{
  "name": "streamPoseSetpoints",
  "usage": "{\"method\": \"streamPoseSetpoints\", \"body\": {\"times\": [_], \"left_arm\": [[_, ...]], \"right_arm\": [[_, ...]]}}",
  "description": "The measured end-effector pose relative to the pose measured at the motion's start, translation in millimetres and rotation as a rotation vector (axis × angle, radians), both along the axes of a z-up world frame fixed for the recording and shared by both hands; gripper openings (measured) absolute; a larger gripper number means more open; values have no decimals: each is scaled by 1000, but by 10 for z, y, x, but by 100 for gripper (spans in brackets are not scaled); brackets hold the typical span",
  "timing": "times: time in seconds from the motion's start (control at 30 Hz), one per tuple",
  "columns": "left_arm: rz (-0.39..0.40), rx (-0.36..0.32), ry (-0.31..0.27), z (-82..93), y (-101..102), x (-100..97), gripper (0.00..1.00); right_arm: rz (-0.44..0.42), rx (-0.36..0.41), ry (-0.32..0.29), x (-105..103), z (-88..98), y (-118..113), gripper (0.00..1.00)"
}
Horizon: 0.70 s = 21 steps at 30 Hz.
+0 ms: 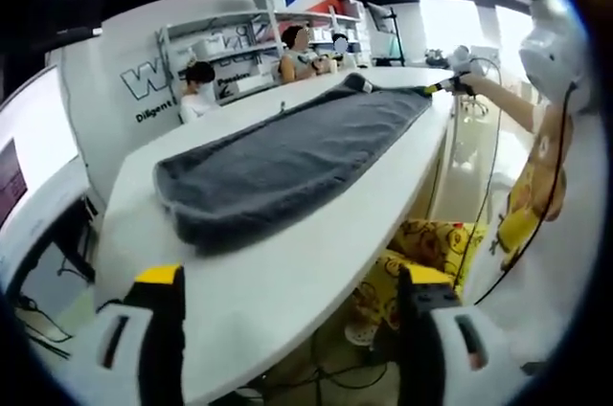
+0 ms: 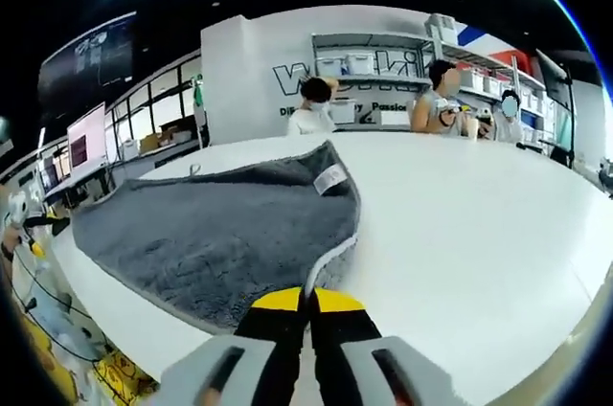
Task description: Fold the towel on the table until its edges align and the towel forms a compact rectangular stack.
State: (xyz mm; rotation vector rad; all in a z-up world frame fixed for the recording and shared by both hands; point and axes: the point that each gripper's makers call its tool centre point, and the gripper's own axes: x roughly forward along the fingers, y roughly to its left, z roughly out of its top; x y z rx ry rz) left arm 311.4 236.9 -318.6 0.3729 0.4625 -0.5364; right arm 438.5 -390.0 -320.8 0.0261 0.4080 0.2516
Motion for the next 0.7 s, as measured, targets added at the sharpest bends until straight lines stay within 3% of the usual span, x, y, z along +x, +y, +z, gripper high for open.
{"method": "streamPoseSetpoints", "body": {"times": [0.2,0.43,0.57,0.7], "left_arm": [[2,-6,-13,22,18,-4,97],[-20,-12,-13,-3,0,16,97],[-43,-20,-14,-18,-30,45,97],[-69,-28,-17,-19,-65,88,97]], "right_arm": [[69,-33,-54,72,304,346,2],[252,9,-103,267,739,1218,2],[366,130,-111,411,977,1848,2],[467,176,-100,582,1088,2494,2]]}}
